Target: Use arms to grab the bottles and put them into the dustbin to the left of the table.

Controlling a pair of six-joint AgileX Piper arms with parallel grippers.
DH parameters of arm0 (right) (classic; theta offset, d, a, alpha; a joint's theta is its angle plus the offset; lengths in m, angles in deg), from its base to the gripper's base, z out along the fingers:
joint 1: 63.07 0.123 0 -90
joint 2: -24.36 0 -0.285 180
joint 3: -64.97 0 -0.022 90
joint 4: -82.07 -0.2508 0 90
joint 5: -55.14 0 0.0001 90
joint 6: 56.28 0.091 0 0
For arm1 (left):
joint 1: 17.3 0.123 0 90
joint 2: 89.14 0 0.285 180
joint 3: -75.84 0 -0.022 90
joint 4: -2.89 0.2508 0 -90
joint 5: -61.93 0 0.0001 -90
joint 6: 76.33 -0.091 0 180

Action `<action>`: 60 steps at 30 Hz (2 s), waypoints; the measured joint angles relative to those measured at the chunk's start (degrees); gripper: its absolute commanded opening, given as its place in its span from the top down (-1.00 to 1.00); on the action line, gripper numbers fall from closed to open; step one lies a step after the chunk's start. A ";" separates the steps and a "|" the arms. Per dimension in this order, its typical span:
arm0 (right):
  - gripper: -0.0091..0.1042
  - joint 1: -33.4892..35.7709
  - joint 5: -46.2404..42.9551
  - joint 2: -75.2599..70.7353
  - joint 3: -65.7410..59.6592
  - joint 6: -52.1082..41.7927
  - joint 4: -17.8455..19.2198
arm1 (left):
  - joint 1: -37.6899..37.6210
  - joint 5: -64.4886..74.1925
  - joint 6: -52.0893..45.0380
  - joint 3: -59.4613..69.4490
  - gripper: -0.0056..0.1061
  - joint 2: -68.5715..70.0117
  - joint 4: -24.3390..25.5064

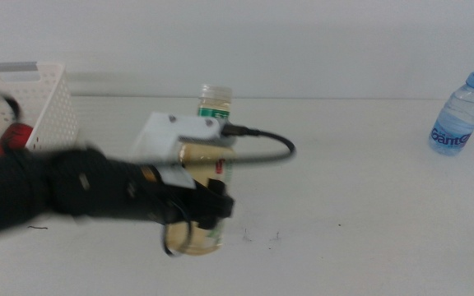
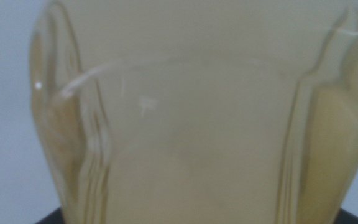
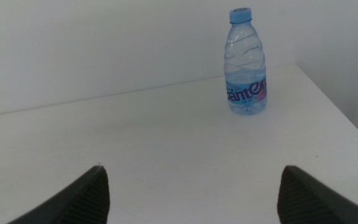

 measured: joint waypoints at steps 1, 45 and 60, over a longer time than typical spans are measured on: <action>-0.59 0.00 0.00 0.00 0.00 0.00 0.00 | 2.30 6.66 -0.11 -2.50 0.93 0.14 1.29; -0.59 0.00 0.00 0.00 0.00 0.00 0.00 | 51.14 55.64 -10.65 -53.63 0.57 -30.41 17.32; -0.59 0.00 0.00 0.00 0.00 0.00 0.00 | 49.22 54.26 -8.47 -54.12 -0.78 -25.70 17.08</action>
